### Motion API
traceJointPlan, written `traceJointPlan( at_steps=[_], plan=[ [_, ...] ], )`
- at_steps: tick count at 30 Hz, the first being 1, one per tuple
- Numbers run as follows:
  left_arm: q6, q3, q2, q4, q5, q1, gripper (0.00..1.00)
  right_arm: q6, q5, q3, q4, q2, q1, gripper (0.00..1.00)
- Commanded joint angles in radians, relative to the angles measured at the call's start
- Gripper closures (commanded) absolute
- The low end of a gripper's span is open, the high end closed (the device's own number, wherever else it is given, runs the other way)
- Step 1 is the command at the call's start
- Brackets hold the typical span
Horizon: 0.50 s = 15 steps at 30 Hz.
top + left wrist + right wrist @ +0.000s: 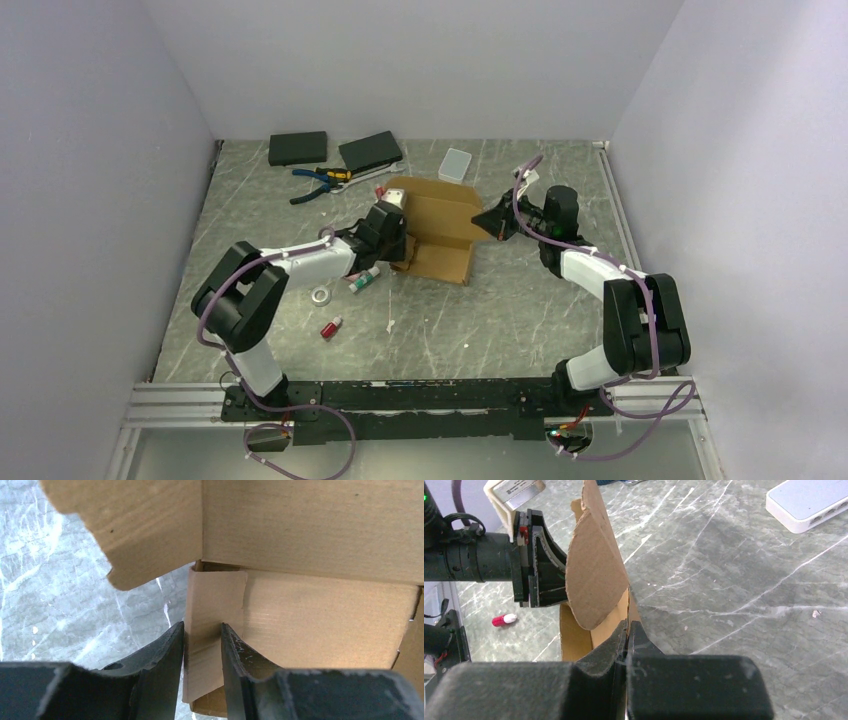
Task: Fold the paper box
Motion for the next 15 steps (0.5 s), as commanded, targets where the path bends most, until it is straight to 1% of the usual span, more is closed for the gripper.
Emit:
traceJointPlan(
  at_steps=[1,6,11,13,15],
  plan=[
    [-0.018,0.032,0.003,-0.022,0.034,0.022,0.62,-0.026,-0.044,-0.011,0.089,-0.038,0.003,1.00],
    [-0.033,0.014,0.027,-0.004,0.078,0.037,0.62,-0.033,-0.060,-0.022,0.110,-0.042,0.004,1.00],
    [-0.038,-0.013,0.033,0.048,0.155,0.061,0.61,-0.030,-0.065,-0.024,0.118,-0.041,0.004,1.00],
    [-0.039,-0.014,0.040,0.055,0.175,0.067,0.62,-0.029,-0.066,-0.024,0.118,-0.040,0.004,1.00],
    [-0.041,-0.011,0.048,0.058,0.183,0.072,0.67,-0.030,-0.065,-0.025,0.118,-0.040,0.003,1.00]
  ],
)
